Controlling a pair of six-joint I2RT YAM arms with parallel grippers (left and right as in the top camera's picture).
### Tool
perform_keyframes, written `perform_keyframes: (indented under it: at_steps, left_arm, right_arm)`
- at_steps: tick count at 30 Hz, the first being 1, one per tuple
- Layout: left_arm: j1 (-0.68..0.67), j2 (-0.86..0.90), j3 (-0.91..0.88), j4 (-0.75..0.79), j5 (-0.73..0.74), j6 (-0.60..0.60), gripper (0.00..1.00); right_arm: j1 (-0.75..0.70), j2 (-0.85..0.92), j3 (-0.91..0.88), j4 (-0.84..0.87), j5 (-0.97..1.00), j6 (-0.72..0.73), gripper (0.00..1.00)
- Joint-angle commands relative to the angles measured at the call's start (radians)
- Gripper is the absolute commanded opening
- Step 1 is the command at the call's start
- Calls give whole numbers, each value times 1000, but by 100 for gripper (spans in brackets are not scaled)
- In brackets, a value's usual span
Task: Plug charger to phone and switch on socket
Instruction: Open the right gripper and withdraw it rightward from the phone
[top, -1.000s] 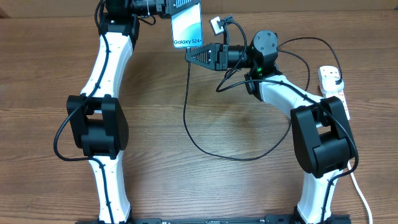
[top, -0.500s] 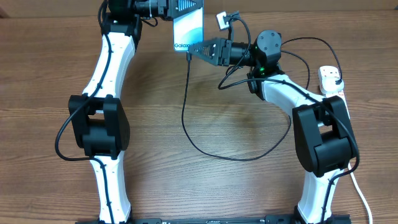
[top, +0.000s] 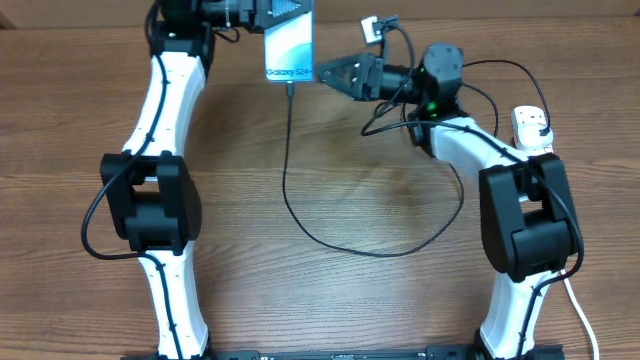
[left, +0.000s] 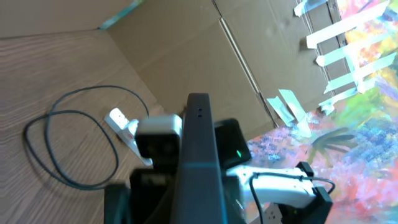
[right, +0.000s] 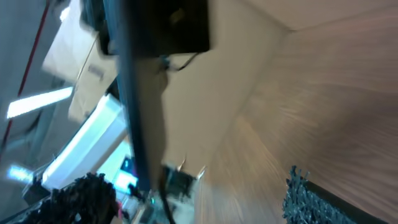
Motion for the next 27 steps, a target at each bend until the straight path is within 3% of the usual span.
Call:
perform_keyframes:
  at_steps: [1, 6, 13, 21, 27]
  left_arm:
    - [31, -45, 17, 5, 31, 19, 4]
    - [41, -45, 17, 5, 29, 19, 4]
    - [40, -45, 17, -11, 28, 19, 4]
    - [46, -45, 17, -107, -32, 83, 4]
    - [48, -45, 17, -340, -159, 233, 4]
  right_arm:
    - [-64, -7, 10, -97, -2, -37, 96]
    - [-115, -7, 10, -418, 3, -193, 100]
    - [-153, -7, 10, -864, 69, -535, 100]
    - [-182, -9, 11, -986, 97, -712, 99]
    - [-210, -32, 11, -1136, 220, -830, 99]
